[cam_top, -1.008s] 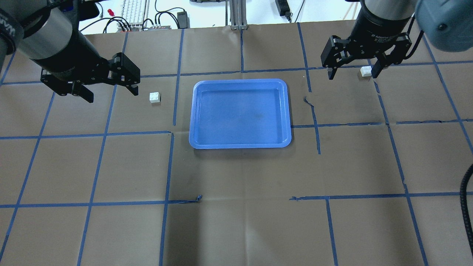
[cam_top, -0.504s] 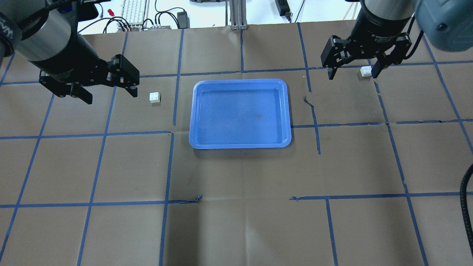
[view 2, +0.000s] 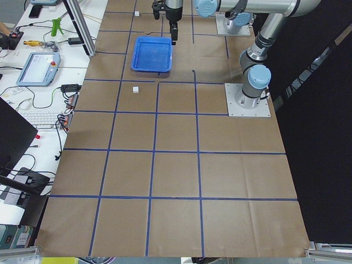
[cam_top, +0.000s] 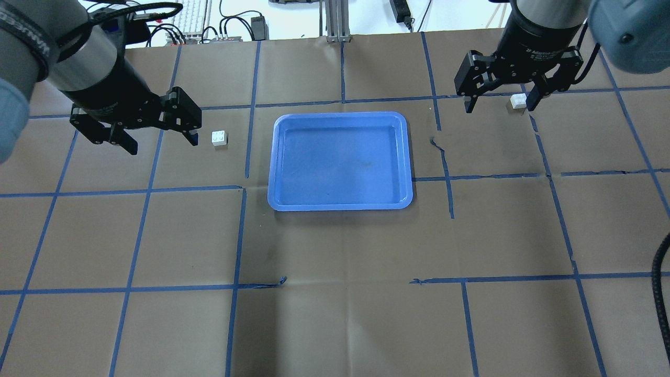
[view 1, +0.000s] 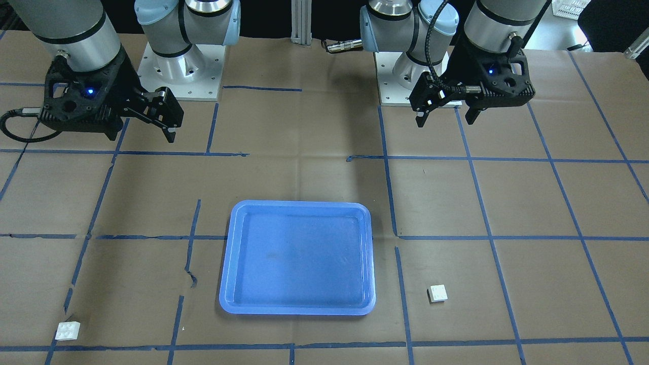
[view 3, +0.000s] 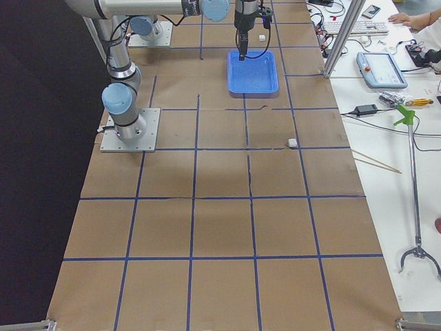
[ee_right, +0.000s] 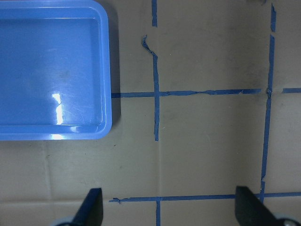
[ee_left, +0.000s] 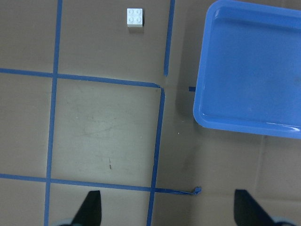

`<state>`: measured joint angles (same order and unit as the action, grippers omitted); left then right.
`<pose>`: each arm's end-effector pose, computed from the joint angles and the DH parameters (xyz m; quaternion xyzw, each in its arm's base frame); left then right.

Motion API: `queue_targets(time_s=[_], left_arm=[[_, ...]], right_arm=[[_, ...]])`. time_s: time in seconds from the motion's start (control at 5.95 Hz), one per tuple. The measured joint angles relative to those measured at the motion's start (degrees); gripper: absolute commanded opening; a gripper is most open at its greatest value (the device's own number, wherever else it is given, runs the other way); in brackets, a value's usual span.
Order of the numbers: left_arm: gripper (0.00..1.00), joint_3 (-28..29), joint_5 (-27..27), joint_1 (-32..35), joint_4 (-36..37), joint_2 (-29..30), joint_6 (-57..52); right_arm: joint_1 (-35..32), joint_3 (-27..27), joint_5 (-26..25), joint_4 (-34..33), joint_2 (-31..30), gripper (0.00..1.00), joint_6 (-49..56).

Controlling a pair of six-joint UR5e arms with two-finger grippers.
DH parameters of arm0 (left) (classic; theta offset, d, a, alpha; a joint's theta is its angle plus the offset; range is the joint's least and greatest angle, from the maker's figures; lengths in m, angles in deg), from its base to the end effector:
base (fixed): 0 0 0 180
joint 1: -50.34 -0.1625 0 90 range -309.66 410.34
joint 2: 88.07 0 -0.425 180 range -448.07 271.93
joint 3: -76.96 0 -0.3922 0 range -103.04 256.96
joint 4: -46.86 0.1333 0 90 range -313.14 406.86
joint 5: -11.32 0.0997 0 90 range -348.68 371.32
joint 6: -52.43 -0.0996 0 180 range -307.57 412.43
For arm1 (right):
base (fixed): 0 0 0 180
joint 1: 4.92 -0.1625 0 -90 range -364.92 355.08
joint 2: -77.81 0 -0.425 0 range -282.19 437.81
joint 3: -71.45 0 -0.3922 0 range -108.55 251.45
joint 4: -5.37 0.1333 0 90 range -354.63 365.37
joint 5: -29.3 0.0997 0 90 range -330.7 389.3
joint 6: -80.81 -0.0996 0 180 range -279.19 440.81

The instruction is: Assemble white blocks and place on blue tray

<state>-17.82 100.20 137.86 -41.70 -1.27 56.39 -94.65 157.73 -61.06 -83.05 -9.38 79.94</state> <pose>-0.1149 -0.4732 0.4762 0.0562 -0.9984 -0.0013 0.0098 0.1303 -0.5121 0.4925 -0.0099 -0.9999 -0.0058 0.0032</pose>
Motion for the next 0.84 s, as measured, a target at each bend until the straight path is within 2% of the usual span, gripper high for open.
queue_targets(time_s=[0.34, 0.84], left_arm=[[0.99, 0.7, -0.4, -0.2, 2.5, 6.4, 0.3], [0.99, 0.4, -0.1, -0.4, 20.0, 19.0, -3.1]], right_arm=[[0.0, 0.0, 0.1, 0.0, 0.0, 1.00, 0.0], [0.0, 0.0, 0.1, 0.0, 0.0, 1.00, 0.0]])
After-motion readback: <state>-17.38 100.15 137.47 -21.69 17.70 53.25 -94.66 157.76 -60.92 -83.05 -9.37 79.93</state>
